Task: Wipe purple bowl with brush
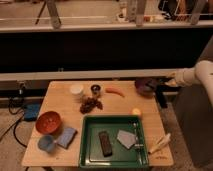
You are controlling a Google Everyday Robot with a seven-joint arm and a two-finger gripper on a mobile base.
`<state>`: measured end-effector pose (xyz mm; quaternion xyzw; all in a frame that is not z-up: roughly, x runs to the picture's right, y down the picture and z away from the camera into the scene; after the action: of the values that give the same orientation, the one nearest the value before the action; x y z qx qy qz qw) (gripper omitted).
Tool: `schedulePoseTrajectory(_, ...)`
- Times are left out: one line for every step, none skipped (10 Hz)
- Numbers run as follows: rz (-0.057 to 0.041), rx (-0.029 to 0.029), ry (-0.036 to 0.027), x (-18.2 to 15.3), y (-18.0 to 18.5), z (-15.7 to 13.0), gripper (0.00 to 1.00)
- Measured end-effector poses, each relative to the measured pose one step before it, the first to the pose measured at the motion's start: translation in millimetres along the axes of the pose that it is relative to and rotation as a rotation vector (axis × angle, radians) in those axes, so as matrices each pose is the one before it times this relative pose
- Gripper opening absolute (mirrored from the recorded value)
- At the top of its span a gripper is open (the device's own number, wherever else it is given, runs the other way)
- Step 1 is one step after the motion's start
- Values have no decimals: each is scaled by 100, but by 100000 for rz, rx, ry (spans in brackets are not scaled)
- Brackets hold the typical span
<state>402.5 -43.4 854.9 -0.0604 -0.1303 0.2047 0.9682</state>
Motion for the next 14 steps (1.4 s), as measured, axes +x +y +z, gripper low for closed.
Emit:
schedulePoseTrajectory(115,-295,298,91,-337,283,0)
schedulePoseTrajectory(-608,-728,359,-229,-589,708,0)
schedulePoseTrajectory(-691,-648,96,-519,-621,738,0)
schedulePoseTrajectory(-520,-618,-296,-561,-323,578,0)
schedulePoseTrajectory(-440,-940,-286,-391,-243,629,0)
schedulePoseTrajectory(-54,-749,-498,-122,-35,344,0)
schedulePoseTrajectory(-129,-2222,-2458,-509,261,665,0)
schedulePoseTrajectory(-34,-2151,-1793,-311,389,515,0)
schedulePoseTrajectory(91,-2364,-1385,-107,665,378,0)
schedulePoseTrajectory(66,-1546,-701,81,538,168,0)
schedulePoseTrajectory(-114,-1934,-895,56,971,116,0)
schedulePoseTrajectory(-514,-1658,-659,54,1116,-190,0)
schedulePoseTrajectory(-744,-575,106,15,628,-276,0)
schedulePoseTrajectory(-1198,-167,25,-221,622,-413,0)
